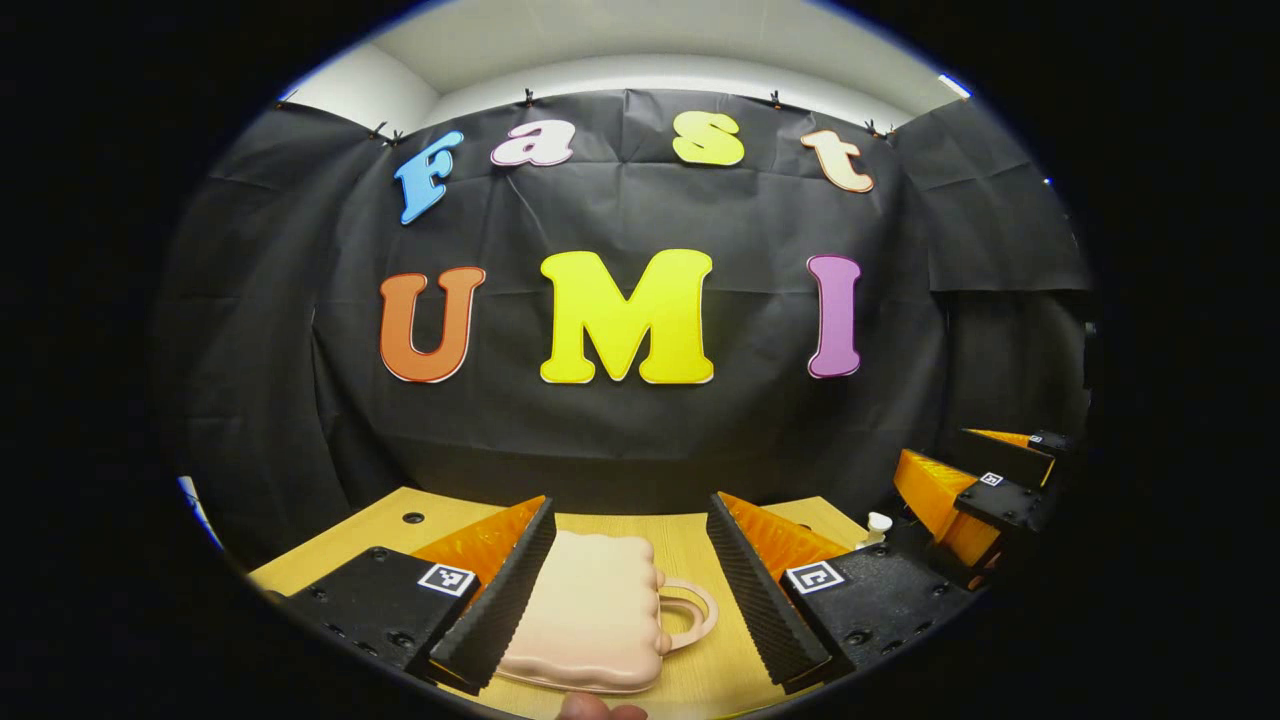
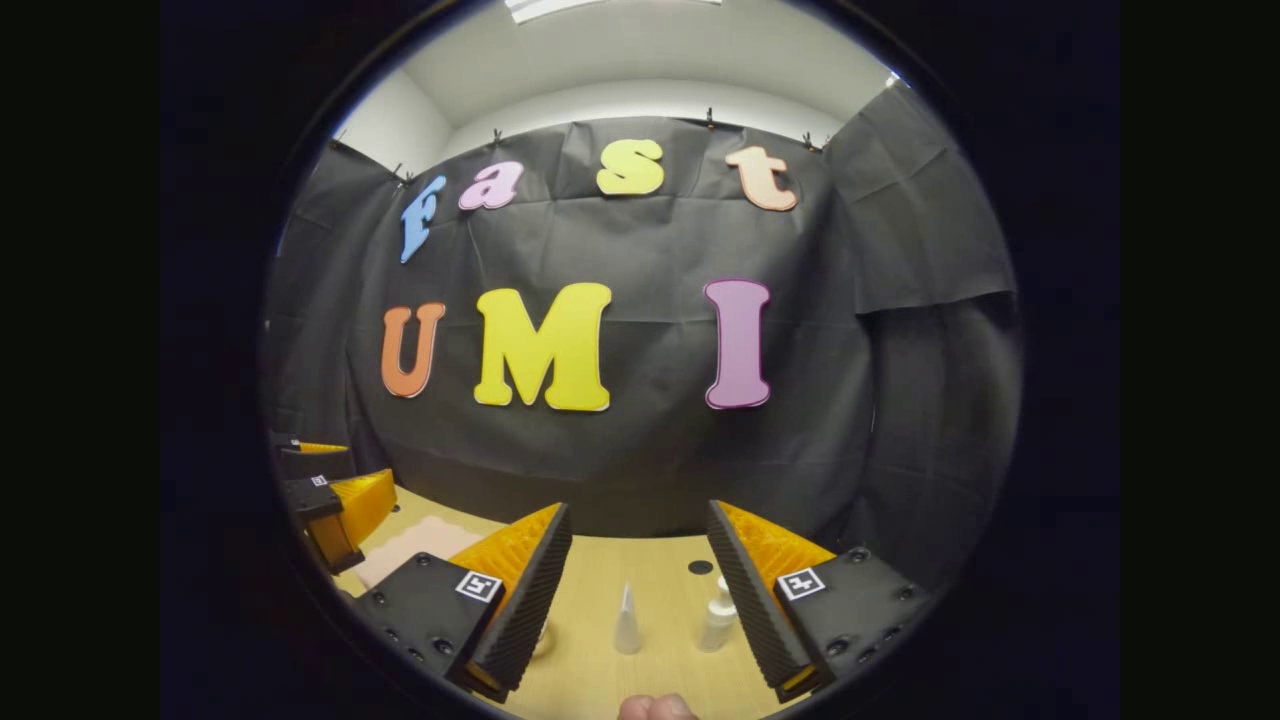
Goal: First open the suitcase, pack the skin care products into it, and then close the suitcase.
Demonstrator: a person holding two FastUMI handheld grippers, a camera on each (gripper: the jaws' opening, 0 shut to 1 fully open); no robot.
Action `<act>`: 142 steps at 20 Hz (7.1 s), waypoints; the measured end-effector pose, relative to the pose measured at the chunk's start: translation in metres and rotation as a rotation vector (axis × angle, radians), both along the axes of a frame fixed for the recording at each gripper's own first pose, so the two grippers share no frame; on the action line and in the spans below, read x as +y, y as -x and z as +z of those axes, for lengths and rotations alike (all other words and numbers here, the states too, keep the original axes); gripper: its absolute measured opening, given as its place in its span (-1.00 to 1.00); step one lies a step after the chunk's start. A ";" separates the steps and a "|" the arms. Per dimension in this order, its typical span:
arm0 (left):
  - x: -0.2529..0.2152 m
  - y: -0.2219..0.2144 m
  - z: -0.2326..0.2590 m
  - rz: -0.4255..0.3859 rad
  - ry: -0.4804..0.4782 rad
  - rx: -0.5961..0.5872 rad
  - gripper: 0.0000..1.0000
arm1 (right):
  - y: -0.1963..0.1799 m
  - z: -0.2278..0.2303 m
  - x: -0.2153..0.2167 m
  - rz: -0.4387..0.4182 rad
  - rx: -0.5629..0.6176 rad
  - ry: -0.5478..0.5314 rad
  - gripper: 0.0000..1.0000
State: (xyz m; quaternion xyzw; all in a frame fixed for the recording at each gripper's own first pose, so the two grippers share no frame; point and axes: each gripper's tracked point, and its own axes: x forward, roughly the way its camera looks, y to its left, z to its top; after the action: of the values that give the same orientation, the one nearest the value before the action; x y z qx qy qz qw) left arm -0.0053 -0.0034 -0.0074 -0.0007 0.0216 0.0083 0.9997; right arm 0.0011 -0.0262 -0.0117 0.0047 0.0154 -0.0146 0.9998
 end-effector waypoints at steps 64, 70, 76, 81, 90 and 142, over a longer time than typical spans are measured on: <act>0.308 -0.062 -0.028 0.132 -0.186 0.173 -0.94 | -0.029 0.011 0.027 0.058 0.110 0.064 0.62; 0.414 -0.058 -0.129 0.182 0.115 0.237 -0.94 | -0.025 0.020 0.066 0.082 0.108 0.130 0.62; 0.448 -0.064 -0.226 0.214 0.380 0.380 -0.94 | -0.024 0.008 0.081 0.075 0.150 0.187 0.63; 0.461 -0.056 -0.283 0.247 0.538 0.477 -0.94 | -0.018 -0.002 0.085 0.067 0.175 0.207 0.62; 0.470 -0.045 -0.277 0.330 0.434 0.517 0.12 | -0.021 -0.010 0.081 0.059 0.190 0.169 0.62; -0.206 -0.150 -0.307 -0.372 -0.061 0.510 0.72 | 0.045 -0.119 -0.213 -0.180 0.449 0.055 0.62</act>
State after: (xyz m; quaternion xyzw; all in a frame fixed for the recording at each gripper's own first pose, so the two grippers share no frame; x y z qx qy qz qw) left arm 0.1445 -0.2092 -0.3146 0.0354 0.2709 -0.1744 0.9460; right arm -0.0438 -0.2390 -0.1307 -0.0245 0.2364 -0.1049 0.9657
